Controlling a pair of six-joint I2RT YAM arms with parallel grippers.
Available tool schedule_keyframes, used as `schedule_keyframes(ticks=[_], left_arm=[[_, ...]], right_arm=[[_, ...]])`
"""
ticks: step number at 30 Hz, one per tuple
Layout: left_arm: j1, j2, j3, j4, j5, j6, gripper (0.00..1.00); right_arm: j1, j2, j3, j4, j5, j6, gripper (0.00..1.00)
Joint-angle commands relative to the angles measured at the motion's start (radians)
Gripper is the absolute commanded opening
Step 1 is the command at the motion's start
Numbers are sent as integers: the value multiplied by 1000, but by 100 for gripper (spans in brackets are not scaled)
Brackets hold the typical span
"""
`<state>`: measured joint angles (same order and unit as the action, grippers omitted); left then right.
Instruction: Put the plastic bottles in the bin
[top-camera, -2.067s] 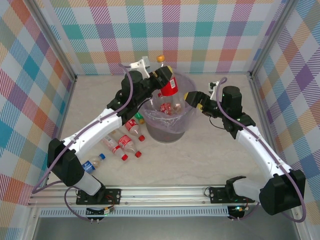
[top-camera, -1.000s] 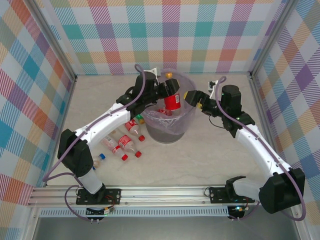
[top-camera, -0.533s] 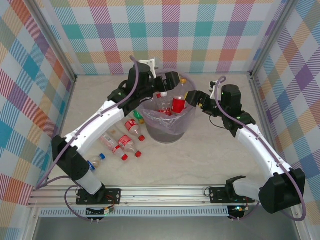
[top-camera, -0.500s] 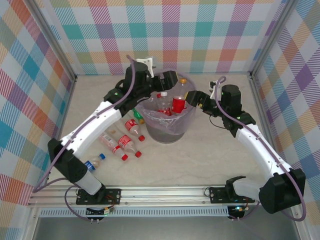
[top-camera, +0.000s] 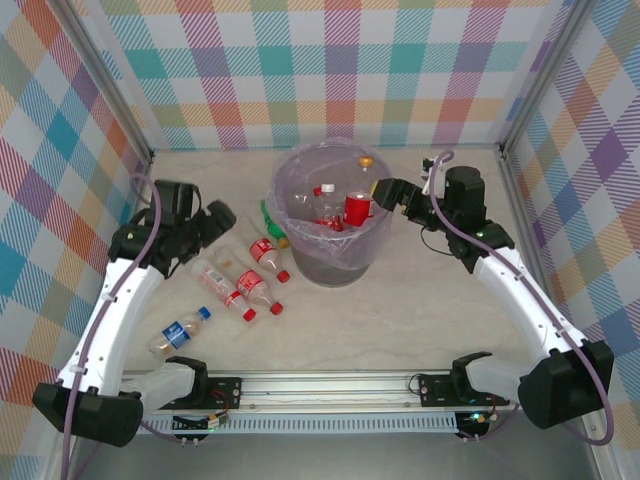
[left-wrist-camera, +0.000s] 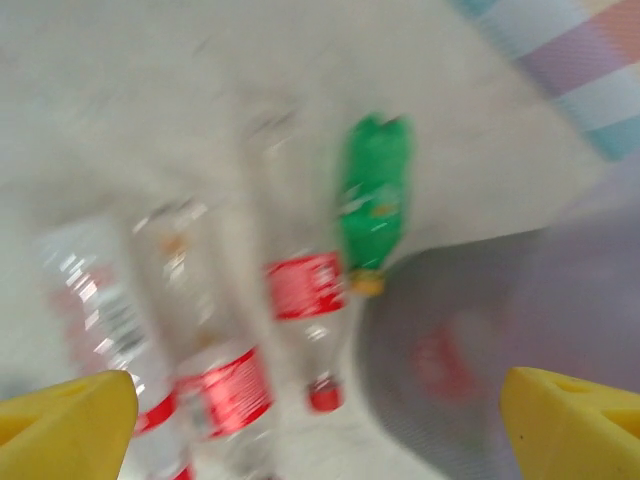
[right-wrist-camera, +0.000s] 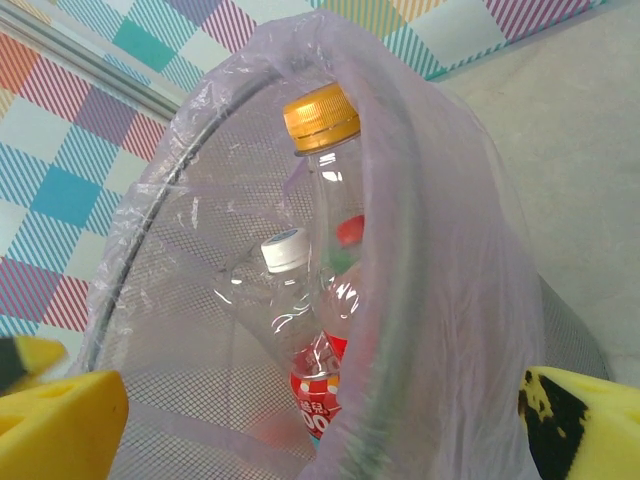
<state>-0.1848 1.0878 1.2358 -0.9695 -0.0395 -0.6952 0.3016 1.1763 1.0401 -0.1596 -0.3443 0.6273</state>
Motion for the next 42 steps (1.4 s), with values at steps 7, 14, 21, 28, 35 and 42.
schedule_keyframes(ticks=[7,14,21,28,35,42], left_arm=[[169,-112,-277,-176,83,-296,95],[230,-202,-562,-8,102,-628,91],[232,-275,-680,76,-27,-790,88],[253,-185,-718,245,-30,-795,94],[257,-166,-801,344,-40,-864,92],[296,-110,-820,415,-58,-821,91]], right_arm=[[5,-52,21,-11,18,-54,100],[1,-69,29,-54,28,-102,100],[-4,-70,29,-63,20,-117,100],[-4,-67,34,-78,13,-124,100],[-4,-73,34,-98,33,-124,100],[-6,-62,34,-93,25,-114,100]])
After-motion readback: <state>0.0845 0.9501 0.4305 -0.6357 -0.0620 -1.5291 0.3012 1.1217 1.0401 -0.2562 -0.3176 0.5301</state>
